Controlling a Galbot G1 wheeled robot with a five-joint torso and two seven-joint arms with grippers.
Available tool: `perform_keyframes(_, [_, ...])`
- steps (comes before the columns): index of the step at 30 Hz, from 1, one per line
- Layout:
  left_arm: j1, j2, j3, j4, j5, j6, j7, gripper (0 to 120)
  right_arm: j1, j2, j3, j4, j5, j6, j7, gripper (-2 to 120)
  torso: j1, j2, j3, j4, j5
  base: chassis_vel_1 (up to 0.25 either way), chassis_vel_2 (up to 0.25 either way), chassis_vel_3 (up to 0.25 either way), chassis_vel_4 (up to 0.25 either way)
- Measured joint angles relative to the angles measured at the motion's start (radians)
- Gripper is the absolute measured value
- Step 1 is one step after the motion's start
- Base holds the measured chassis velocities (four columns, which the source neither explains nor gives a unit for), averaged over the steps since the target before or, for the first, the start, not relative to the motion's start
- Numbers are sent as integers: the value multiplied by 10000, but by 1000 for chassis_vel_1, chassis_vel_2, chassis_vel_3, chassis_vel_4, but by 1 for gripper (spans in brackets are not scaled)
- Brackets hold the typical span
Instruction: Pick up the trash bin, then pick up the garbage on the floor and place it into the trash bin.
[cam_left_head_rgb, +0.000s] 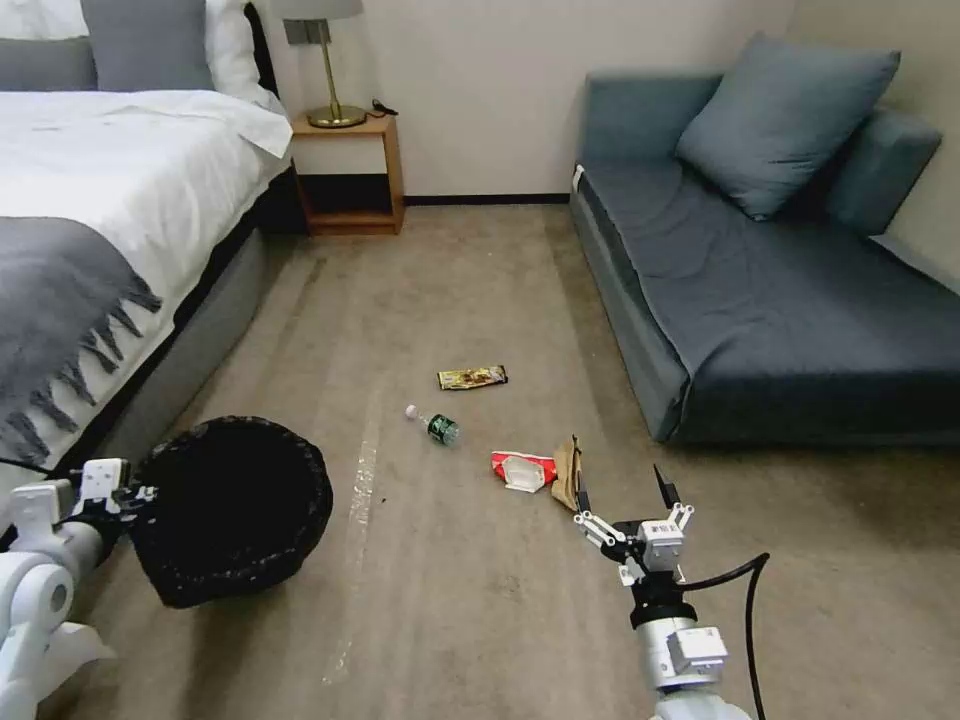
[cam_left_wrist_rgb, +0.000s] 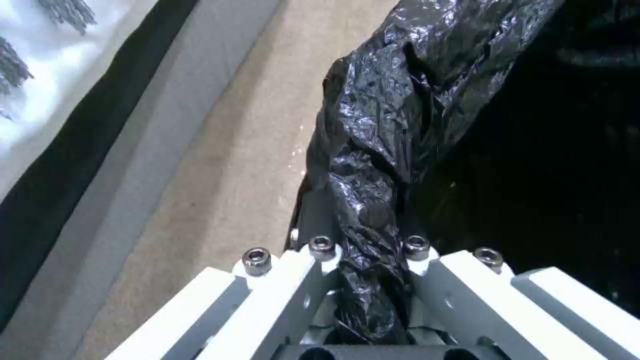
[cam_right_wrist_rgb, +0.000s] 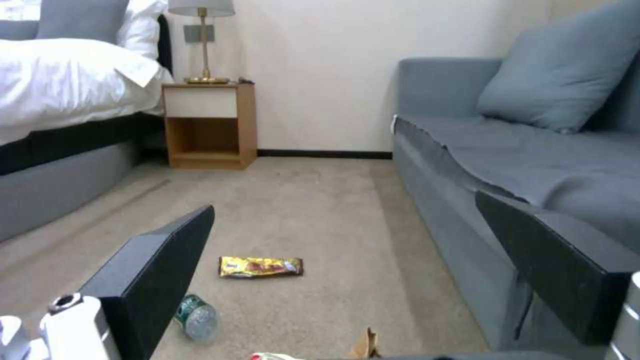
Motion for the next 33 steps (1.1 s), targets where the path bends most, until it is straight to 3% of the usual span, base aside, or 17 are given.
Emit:
perform_keyframes(11, [185, -63, -238, -218, -33, 127, -47, 3, 112, -91, -146, -344, 123, -39, -43, 100, 1, -1, 1, -1, -1, -174, 189, 184, -193])
perform_keyframes(22, [526, -158, -549, -441, -204, 354, -57, 3, 339, -370, -502, -898, 191, -734, 153, 100, 1, 0, 1, -6, -2, -251, 249, 264, -256])
perform_keyframes(29, [1376, -915, -728, -1107, -92, 423, -1, 3, 715, -589, -902, -1305, 175, -2299, 422, 100, 1, 0, 3, -4, 0, -156, 158, 159, -142])
perform_keyframes(31, [1769, -1239, -739, -1364, 145, 423, 66, 3, 884, -757, -1054, -1484, 457, -3406, 507, 100, 1, 0, 2, -5, 0, -47, 20, 52, -18])
perform_keyframes(33, [1943, -1381, -740, -1475, 245, 421, 89, 3, 980, -833, -1118, -1595, 597, -3887, 550, 100, 1, -1, 1, -1, 0, -10, 10, 26, 7])
